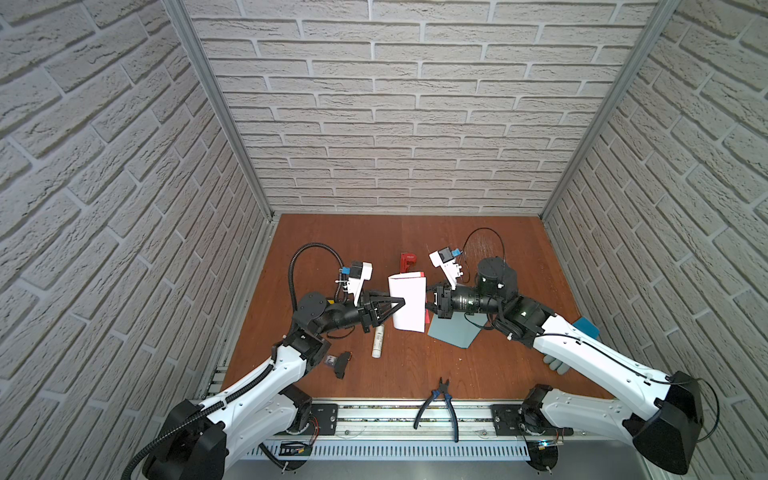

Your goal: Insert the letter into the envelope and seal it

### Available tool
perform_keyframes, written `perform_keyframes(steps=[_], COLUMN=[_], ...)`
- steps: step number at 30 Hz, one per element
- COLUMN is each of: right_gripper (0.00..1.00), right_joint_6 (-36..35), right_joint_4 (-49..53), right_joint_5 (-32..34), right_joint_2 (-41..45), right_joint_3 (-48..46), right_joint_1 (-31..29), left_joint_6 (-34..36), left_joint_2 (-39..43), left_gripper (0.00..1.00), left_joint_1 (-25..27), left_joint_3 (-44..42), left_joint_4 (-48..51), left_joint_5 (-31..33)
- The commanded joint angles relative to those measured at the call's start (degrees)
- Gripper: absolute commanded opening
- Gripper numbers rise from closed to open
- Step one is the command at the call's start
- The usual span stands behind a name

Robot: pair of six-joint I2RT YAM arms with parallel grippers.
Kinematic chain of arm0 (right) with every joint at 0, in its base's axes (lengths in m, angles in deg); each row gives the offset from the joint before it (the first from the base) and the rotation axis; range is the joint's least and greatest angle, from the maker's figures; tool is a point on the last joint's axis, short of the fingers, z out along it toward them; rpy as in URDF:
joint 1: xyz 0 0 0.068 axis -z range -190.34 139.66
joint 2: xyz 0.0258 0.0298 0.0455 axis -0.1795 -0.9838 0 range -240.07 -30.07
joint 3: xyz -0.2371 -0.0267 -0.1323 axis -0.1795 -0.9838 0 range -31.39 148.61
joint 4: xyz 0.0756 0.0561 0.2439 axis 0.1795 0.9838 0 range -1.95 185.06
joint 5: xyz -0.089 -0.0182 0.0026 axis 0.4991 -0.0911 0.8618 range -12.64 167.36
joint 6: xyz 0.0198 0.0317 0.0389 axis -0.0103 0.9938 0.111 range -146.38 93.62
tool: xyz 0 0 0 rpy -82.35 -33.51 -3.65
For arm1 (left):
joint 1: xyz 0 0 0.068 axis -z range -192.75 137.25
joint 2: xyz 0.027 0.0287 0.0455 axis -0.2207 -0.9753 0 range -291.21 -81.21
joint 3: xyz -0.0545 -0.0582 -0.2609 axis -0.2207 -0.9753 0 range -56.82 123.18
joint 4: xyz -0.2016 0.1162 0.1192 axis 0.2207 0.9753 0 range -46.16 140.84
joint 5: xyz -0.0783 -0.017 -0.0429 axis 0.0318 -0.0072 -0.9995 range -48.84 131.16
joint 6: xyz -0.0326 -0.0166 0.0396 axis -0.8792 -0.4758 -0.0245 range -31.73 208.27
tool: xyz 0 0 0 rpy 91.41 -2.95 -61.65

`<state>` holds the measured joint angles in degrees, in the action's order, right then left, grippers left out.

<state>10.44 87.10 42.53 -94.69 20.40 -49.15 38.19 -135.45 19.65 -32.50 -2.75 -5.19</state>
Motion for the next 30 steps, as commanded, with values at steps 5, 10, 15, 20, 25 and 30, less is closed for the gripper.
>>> perform_keyframes(steps=[5,10,15,20,25,30], right_gripper=[0.07,0.08,0.08,0.08,0.10,0.13], right_joint_6=[-0.3,-0.4,-0.6,-0.7,-0.8,-1.6], right_joint_4=[-2.7,-2.8,-2.7,-2.7,-2.3,-0.8], right_joint_5=[-1.0,-1.1,-1.0,-0.9,-0.5,0.5], right_joint_2=[0.3,0.1,0.2,0.3,0.5,1.0], right_joint_3=[0.5,0.5,0.4,0.2,0.4,0.9], right_joint_1=[-0.7,-0.8,-0.9,-0.9,-0.9,-0.9], left_joint_6=[0.3,-0.4,-1.0,-1.2,-1.3,-1.2], left_joint_2=[-0.4,-0.9,-1.3,-1.6,-1.7,-1.5], left_gripper=[0.23,0.23,0.24,0.23,0.19,0.14], left_joint_1=[0.3,0.4,0.4,0.4,0.5,0.4], left_joint_3=[1.3,0.8,0.9,0.7,0.6,0.5], left_joint_4=[-4.1,-6.4,-7.6,-7.9,-8.1,-7.9], left_joint_5=[1.1,3.1,3.4,3.2,2.7,2.6])
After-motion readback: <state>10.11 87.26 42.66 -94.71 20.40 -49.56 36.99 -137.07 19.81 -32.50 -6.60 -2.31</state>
